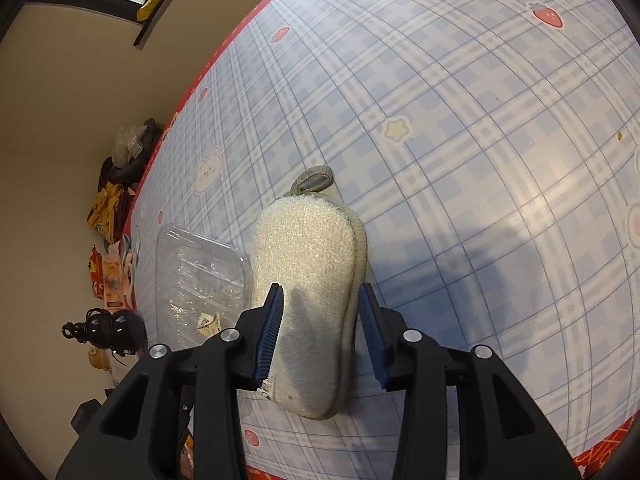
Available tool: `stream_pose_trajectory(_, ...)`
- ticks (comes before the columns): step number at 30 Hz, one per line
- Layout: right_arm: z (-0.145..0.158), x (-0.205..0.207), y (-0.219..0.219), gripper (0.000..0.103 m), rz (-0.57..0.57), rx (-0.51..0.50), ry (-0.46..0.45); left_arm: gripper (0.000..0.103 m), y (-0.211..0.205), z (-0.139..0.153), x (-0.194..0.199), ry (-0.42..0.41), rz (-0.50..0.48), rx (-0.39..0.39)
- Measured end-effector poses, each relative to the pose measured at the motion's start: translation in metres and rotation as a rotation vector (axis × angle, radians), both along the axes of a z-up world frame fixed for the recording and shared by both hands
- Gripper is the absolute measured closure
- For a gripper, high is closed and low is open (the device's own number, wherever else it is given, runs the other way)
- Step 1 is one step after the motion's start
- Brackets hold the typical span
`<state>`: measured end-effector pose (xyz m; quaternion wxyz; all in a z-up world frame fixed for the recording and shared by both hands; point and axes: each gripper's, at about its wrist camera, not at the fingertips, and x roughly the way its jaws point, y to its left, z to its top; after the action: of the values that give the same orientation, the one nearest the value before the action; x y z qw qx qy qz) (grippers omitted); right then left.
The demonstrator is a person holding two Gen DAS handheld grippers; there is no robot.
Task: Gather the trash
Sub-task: 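Grasp the clear plastic tray with the left gripper while the right gripper lifts the insole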
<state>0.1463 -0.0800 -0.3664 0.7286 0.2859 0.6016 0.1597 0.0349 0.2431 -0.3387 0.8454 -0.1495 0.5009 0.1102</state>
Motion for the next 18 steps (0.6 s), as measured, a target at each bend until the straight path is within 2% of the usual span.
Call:
stream_pose_trajectory(6,-0.006,-0.01,-0.004,0.061,0.013,0.002,0.028,0.083,-0.003,0.0,0.0,0.003,-0.008,0.019)
stream_pose_trajectory(11,-0.007,-0.017,0.012,0.061,0.054,0.037,0.026,0.083,-0.005,0.002,0.001,0.006,-0.025,0.037)
stream_pose_trajectory(12,-0.007,-0.017,0.016,0.057,0.058,0.046,0.022,0.083,-0.005,0.002,0.001,0.007,-0.027,0.038)
stream_pose_trajectory(13,-0.005,-0.017,0.019,0.048,0.058,0.052,0.014,0.083,-0.005,0.002,0.002,0.009,-0.03,0.04)
stream_pose_trajectory(15,-0.003,-0.017,0.026,0.04,0.068,0.058,-0.002,0.083,-0.005,0.001,0.002,0.012,-0.035,0.028)
stream_pose_trajectory(17,-0.005,-0.015,0.029,0.05,0.054,0.108,0.023,0.082,-0.003,-0.002,0.003,0.022,-0.029,0.015)
stream_pose_trajectory(18,-0.006,-0.015,0.029,0.062,0.033,0.134,0.038,0.082,-0.003,-0.003,0.003,0.023,-0.027,0.012)
